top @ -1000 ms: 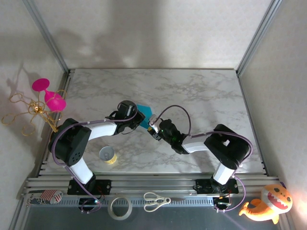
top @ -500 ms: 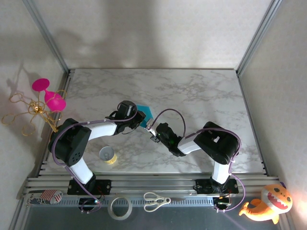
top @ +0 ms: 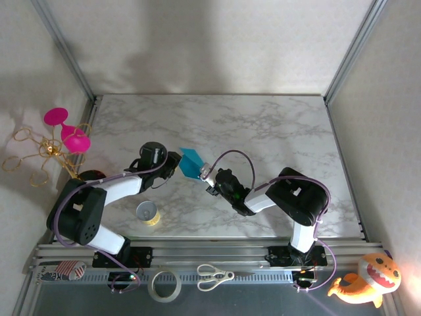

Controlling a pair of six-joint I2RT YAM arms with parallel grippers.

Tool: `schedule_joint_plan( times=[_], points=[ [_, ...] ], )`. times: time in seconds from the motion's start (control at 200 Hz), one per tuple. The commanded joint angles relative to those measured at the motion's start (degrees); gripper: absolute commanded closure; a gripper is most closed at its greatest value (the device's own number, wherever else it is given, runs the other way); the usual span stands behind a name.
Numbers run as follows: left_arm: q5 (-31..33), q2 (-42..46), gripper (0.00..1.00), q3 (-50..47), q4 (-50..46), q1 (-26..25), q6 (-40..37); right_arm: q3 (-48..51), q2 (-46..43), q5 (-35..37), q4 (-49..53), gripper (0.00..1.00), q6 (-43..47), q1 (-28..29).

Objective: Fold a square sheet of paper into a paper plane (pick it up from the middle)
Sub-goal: Fourth fold the wing at the center of the table.

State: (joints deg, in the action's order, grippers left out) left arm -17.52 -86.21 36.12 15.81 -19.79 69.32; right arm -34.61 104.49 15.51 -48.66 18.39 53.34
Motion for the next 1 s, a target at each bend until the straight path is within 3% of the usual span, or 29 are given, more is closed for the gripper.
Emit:
schedule_joint_plan(
  times=[0.0,0.29,0.996],
  points=[
    [-3.31,-2.93,0.76,-0.54,5.19,-0.41,0.72,0.82,0.46,-2.05,-1.7,0.9,-1.06,-0.68],
    [-6.59,-12.31,0.78,4.94,4.9,-3.13,-1.43,0.26,0.75,-4.29,-0.3,0.89,-1.44,-1.32],
    [-4.1,-13.74,0.77,4.66,-0.6,-3.59,-4.18,-1.93,3.01,-3.69,1.29,0.82,-0.99,-1.5]
  ],
)
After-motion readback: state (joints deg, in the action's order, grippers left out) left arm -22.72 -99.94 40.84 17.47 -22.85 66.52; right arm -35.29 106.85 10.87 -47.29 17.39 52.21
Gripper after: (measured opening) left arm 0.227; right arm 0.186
